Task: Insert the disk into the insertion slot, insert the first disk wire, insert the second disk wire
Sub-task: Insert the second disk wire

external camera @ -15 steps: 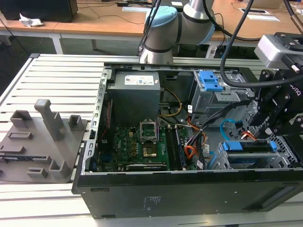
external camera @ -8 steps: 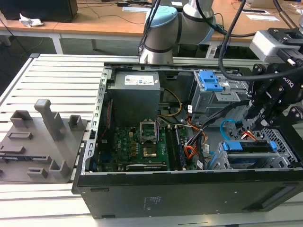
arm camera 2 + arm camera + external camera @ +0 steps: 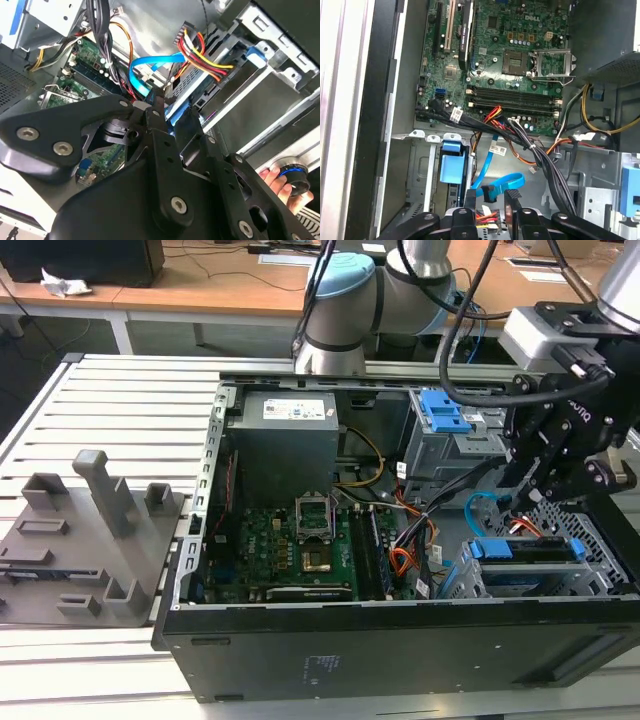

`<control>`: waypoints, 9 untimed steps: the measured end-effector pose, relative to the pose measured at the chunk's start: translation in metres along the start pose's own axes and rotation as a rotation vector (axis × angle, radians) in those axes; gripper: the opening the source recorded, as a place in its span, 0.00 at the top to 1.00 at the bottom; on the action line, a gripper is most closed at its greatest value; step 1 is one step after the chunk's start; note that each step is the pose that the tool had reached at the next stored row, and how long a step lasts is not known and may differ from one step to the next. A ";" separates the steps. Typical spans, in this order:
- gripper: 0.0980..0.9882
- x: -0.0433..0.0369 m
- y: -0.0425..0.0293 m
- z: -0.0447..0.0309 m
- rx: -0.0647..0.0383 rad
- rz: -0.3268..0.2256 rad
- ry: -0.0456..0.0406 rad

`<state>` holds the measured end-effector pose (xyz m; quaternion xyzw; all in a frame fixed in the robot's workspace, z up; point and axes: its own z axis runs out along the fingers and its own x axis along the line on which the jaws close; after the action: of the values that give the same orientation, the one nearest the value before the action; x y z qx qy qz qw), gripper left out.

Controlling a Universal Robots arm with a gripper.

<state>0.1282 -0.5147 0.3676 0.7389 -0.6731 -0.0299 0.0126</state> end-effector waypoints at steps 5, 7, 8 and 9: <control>0.70 -0.0004 0.0050 0.0046 -0.003 -0.035 0.0218; 0.70 -0.0005 0.0049 0.0075 -0.004 -0.085 0.0254; 0.70 -0.0006 0.0049 0.0084 -0.004 -0.110 0.0269; 0.70 -0.0005 0.0049 0.0085 -0.004 -0.110 0.0269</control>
<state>0.1228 -0.5145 0.3594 0.7751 -0.6311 -0.0220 0.0215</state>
